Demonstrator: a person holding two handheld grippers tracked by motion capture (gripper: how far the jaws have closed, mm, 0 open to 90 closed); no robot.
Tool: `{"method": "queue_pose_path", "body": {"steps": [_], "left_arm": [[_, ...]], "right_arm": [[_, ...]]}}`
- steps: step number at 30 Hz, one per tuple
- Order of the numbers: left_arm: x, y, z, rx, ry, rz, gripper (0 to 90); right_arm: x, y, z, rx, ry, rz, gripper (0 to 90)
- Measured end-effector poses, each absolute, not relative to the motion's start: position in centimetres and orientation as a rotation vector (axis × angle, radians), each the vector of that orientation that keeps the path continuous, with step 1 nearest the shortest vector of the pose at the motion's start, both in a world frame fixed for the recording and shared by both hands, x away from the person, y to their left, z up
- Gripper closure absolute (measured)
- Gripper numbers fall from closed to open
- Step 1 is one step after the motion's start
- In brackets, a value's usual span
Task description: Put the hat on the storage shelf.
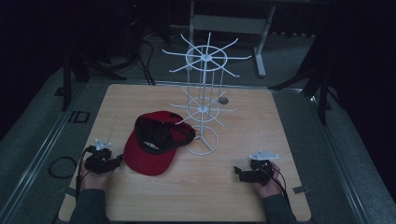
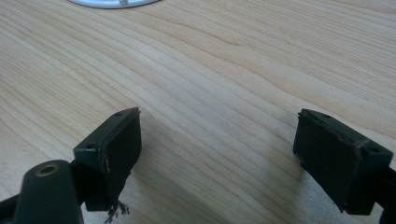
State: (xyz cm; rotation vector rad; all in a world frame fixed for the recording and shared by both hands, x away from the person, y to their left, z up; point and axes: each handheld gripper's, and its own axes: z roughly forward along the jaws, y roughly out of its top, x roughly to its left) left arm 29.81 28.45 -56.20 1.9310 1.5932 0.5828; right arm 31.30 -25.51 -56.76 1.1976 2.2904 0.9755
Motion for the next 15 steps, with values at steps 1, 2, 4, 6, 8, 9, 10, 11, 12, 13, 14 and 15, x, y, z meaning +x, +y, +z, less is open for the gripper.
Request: {"method": "queue_pose_path", "body": {"steps": [1, 2, 4, 6, 8, 9, 10, 11, 12, 13, 14, 15], "left_arm": [[29.8, 28.5, -56.2, 1.931, 1.593, 0.583, 49.4], [29.8, 28.5, -56.2, 1.932, 1.594, 0.582, 49.5], [29.7, 28.6, -56.1, 1.922, 1.594, 0.559, 51.2], [29.6, 29.2, -55.9, 1.892, 1.582, 0.459, 58.9], [29.5, 29.5, -55.8, 1.891, 1.579, 0.422, 60.5], [29.4, 29.5, -55.6, 1.891, 1.574, 0.409, 61.0], [29.4, 29.5, -55.4, 1.889, 1.564, 0.402, 61.3], [29.3, 29.5, -55.0, 1.890, 1.548, 0.403, 61.5], [29.2, 29.4, -54.6, 1.892, 1.528, 0.403, 61.6], [29.2, 29.4, -54.6, 1.892, 1.528, 0.403, 61.6], [29.1, 29.4, -54.2, 1.893, 1.510, 0.406, 61.6], [29.0, 29.3, -53.8, 1.889, 1.496, 0.408, 61.6]], "right_arm": [[31.3, -25.5, -56.8, 1.198, 2.290, 0.976, 15.1], [31.3, -25.5, -56.8, 1.198, 2.290, 0.975, 15.1], [31.3, -25.5, -56.8, 1.198, 2.290, 0.975, 15.1], [31.3, -25.5, -56.8, 1.198, 2.290, 0.975, 15.1], [31.3, -25.5, -56.8, 1.197, 2.290, 0.975, 15.2], [31.3, -25.5, -56.8, 1.198, 2.290, 0.975, 15.2], [31.3, -25.5, -56.8, 1.199, 2.290, 0.974, 15.2], [31.2, -25.5, -56.8, 1.200, 2.290, 0.974, 15.2], [31.2, -25.5, -56.8, 1.201, 2.289, 0.974, 15.2], [31.2, -25.5, -56.8, 1.201, 2.289, 0.974, 15.2], [31.2, -25.5, -56.8, 1.202, 2.289, 0.974, 15.2], [31.2, -25.5, -56.8, 1.202, 2.289, 0.974, 15.2]]}}
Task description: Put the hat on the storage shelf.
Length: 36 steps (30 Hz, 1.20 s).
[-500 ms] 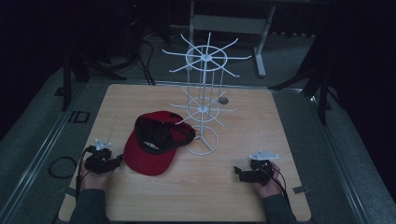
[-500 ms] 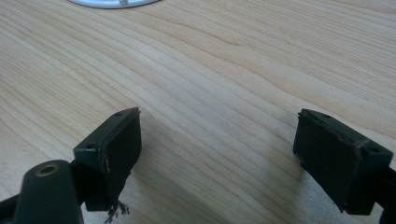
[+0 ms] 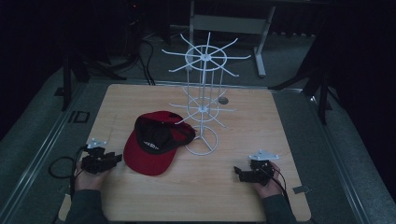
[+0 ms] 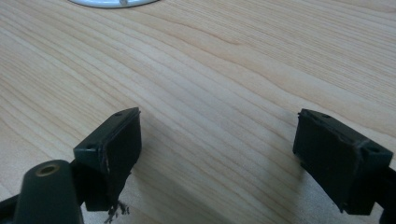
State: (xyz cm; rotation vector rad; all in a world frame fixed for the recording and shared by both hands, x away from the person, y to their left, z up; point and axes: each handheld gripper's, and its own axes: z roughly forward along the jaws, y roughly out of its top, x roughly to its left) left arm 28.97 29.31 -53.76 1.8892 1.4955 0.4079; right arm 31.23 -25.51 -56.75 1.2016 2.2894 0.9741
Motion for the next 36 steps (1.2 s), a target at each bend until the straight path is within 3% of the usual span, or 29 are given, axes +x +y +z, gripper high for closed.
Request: {"method": "queue_pose_path", "body": {"steps": [12, 20, 27, 36], "left_arm": [[27.8, 29.8, -49.9, 1.832, 1.330, 0.313, 61.4], [28.9, 28.8, -50.3, 1.901, 1.308, 0.273, 60.1], [30.5, 27.9, -51.8, 1.967, 1.321, 0.156, 63.0], [30.2, 26.4, -52.7, 2.048, 1.274, 0.071, 63.8]], "right_arm": [[31.2, -25.5, -56.8, 1.202, 2.289, 0.973, 15.2], [31.2, -25.5, -56.8, 1.202, 2.289, 0.973, 15.1], [31.2, -25.5, -56.8, 1.203, 2.289, 0.973, 15.1], [31.2, -25.5, -56.8, 1.203, 2.289, 0.974, 15.1]]}}
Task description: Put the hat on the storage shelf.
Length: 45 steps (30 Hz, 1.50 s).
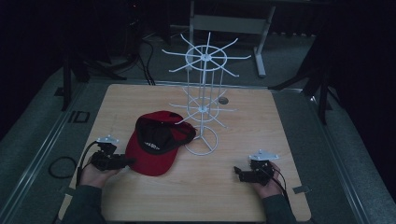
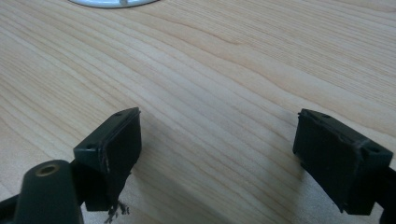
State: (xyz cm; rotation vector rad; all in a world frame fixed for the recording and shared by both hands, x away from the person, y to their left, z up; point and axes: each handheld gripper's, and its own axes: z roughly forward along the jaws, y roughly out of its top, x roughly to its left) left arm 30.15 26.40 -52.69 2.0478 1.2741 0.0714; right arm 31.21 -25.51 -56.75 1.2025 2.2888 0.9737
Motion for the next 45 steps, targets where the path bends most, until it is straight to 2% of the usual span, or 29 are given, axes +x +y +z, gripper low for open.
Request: {"method": "queue_pose_path", "body": {"steps": [5, 15, 18, 22, 24, 26, 28, 29, 31, 37, 45], "left_arm": [[30.6, 24.7, -53.5, 2.108, 1.235, 0.023, 59.7], [32.1, 23.0, -55.3, 2.125, 1.169, -0.089, 55.2], [32.3, 22.9, -55.3, 2.119, 1.161, -0.101, 56.8], [32.3, 22.8, -55.1, 2.129, 1.151, -0.118, 64.9], [31.7, 22.4, -54.5, 2.129, 1.126, -0.070, 70.0], [31.5, 22.3, -54.3, 2.121, 1.127, -0.044, 71.4], [31.3, 22.6, -53.9, 2.089, 1.141, 0.005, 78.6], [31.2, 22.9, -53.8, 2.055, 1.155, 0.017, 78.6], [30.9, 23.6, -53.4, 2.005, 1.189, 0.103, 83.8], [30.6, 24.1, -53.0, 1.969, 1.226, 0.215, 84.7], [30.5, 24.3, -53.0, 1.936, 1.240, 0.243, 84.9]], "right_arm": [[31.2, -25.5, -56.8, 1.202, 2.289, 0.973, 15.1], [31.2, -25.5, -56.8, 1.201, 2.289, 0.974, 15.1], [31.2, -25.5, -56.7, 1.200, 2.290, 0.973, 15.2], [31.2, -25.5, -56.7, 1.201, 2.290, 0.972, 15.1], [31.2, -25.5, -56.8, 1.200, 2.290, 0.973, 15.1], [31.2, -25.5, -56.7, 1.201, 2.290, 0.973, 15.1], [31.2, -25.5, -56.8, 1.200, 2.289, 0.973, 15.1], [31.2, -25.5, -56.8, 1.200, 2.289, 0.973, 15.1], [31.2, -25.5, -56.8, 1.199, 2.289, 0.973, 15.1], [31.2, -25.5, -56.8, 1.200, 2.289, 0.973, 15.1], [31.2, -25.5, -56.8, 1.203, 2.289, 0.974, 15.1]]}}
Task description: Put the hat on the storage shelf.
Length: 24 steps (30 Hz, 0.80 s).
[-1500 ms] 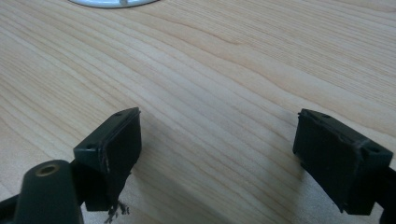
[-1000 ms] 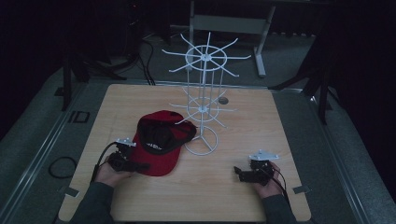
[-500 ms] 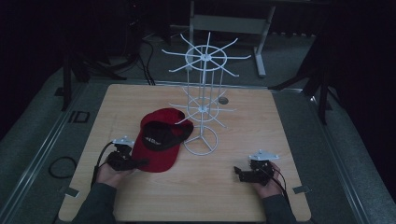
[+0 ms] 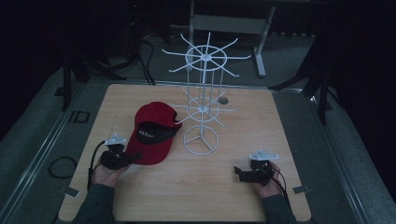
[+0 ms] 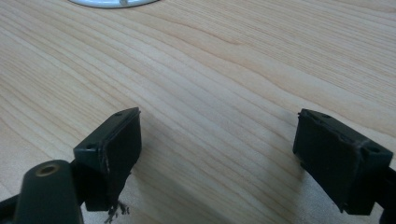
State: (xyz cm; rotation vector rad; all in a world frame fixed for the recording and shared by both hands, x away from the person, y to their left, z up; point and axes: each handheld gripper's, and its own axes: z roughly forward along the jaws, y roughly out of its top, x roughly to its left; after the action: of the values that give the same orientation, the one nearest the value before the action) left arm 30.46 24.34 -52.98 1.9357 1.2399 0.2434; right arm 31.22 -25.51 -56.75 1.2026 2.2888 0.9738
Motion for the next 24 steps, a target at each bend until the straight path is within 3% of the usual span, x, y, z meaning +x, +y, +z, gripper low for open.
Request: {"method": "queue_pose_path", "body": {"steps": [24], "left_arm": [[30.2, 25.5, -50.6, 1.845, 1.261, 0.373, 85.0]], "right_arm": [[31.2, -25.5, -56.8, 1.202, 2.289, 0.974, 15.1]]}}
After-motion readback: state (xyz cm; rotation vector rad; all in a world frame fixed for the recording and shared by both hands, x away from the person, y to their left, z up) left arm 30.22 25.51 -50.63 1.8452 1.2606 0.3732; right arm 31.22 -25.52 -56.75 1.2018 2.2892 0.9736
